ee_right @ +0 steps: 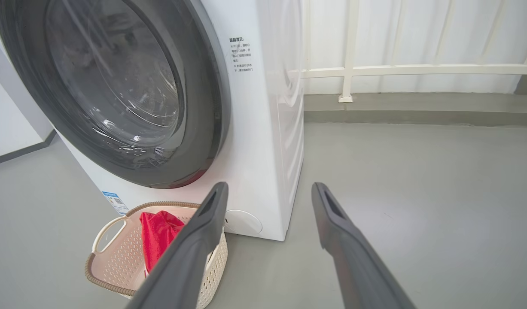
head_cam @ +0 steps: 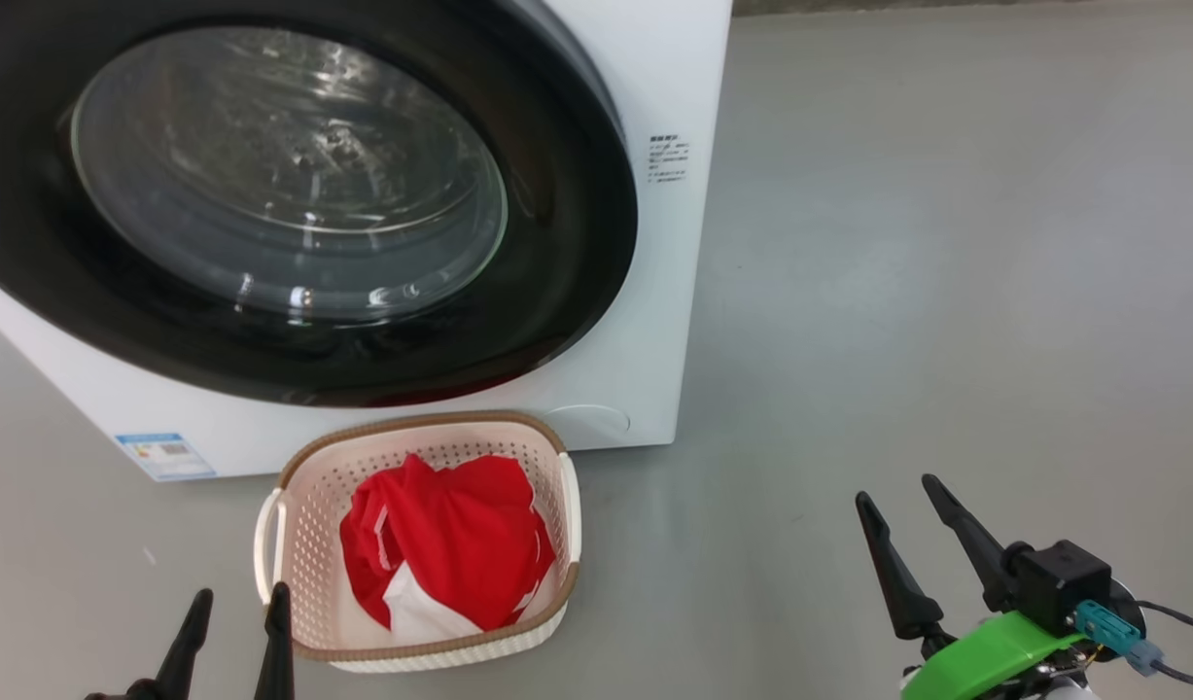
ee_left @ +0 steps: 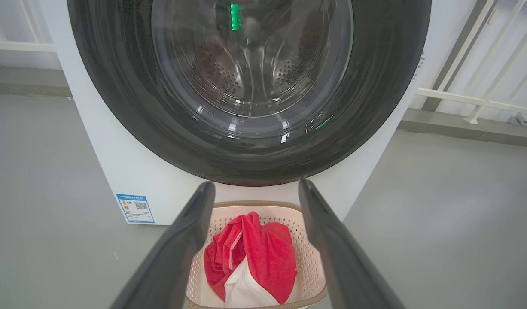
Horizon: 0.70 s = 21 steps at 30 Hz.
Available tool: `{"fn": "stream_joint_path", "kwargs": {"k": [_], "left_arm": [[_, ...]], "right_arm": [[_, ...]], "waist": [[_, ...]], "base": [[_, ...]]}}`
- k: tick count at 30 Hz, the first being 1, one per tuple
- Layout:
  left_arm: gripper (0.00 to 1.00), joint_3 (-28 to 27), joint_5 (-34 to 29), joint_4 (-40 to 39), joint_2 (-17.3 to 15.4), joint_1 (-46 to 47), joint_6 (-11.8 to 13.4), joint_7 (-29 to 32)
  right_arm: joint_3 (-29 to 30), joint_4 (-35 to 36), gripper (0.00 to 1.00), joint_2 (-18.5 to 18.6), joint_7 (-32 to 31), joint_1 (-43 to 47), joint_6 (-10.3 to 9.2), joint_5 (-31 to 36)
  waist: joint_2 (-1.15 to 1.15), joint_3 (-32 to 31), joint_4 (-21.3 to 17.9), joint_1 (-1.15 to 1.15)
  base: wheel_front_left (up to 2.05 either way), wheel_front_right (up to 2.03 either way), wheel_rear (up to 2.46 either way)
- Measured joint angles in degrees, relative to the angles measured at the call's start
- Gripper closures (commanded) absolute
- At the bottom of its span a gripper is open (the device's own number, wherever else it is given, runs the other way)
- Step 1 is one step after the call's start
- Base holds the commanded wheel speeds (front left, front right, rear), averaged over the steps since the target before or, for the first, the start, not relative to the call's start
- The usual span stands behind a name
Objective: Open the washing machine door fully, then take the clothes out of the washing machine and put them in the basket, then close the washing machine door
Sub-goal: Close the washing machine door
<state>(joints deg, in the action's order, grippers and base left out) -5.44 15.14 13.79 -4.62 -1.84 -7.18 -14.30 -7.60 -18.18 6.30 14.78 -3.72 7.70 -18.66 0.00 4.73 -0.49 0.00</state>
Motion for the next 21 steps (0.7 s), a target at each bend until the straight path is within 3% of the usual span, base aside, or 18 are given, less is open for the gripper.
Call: {"fn": "stream_joint_path", "kwargs": {"k": [21], "left_arm": [[0.0,-2.54,-1.07,-0.45,-0.05,-3.56,0.0,0.0]], "right_arm": [[3.2,1.36,0.0,0.31,-0.13,5.61,0.0,-0.93]], "waist": [[0.0,-3.49,-4.04,0.0]], "base": [[0.0,0.0,0.0]]}}
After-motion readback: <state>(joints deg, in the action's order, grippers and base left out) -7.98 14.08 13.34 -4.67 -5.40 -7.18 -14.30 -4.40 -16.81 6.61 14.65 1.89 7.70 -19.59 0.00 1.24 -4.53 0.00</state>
